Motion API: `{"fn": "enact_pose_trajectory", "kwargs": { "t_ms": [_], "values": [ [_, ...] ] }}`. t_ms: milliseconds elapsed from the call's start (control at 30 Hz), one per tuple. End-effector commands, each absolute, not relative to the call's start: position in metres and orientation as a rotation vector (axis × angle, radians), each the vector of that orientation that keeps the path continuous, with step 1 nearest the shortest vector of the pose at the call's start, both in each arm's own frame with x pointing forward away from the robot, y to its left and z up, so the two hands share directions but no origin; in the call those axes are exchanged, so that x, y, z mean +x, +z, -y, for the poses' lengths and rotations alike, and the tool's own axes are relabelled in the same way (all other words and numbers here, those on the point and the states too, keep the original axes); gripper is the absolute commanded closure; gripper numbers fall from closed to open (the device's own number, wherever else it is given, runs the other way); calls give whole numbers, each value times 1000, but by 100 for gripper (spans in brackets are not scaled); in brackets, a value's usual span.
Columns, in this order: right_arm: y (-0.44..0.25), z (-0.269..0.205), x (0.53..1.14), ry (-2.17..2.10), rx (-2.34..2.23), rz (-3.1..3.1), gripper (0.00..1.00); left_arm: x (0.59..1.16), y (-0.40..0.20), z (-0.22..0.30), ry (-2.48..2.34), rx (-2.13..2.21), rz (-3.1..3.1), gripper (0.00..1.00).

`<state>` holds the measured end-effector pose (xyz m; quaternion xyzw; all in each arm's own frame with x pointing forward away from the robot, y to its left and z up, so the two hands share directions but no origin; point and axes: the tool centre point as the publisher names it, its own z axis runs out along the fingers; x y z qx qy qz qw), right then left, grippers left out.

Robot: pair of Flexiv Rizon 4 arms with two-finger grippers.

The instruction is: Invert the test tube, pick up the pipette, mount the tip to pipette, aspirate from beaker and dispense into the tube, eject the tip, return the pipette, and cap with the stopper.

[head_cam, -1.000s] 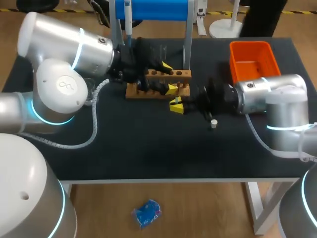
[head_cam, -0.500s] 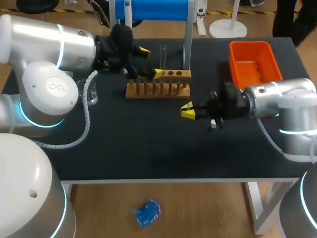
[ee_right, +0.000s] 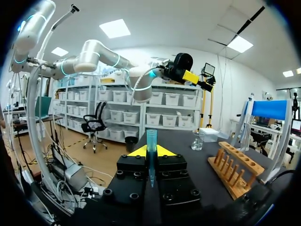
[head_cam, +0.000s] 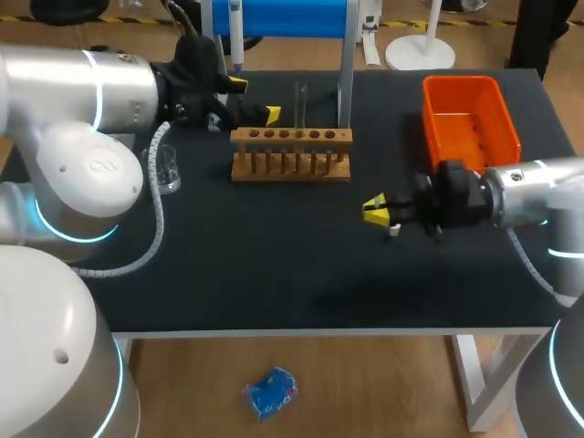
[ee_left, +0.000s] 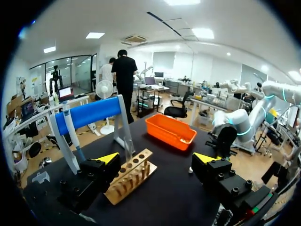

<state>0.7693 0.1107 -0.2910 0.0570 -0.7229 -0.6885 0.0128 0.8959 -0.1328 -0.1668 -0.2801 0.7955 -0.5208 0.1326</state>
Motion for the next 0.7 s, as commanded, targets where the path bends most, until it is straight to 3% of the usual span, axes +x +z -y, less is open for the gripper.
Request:
{"fn": "enact_pose_trajectory", "kwargs": {
  "t_ms": [33,433,700],
  "values": [
    [-286,-108,765,-2138,173,2266,100,896,-172,134,-1523,-810,-2293,0],
    [-286,-108,765,-2138,173,2266,100,896,-172,134,-1523,-810,-2293,0],
    [-286,-108,765,-2138,173,2266,100,950,-178,116,-1368,-1010,-2115,0]
  ]
}}
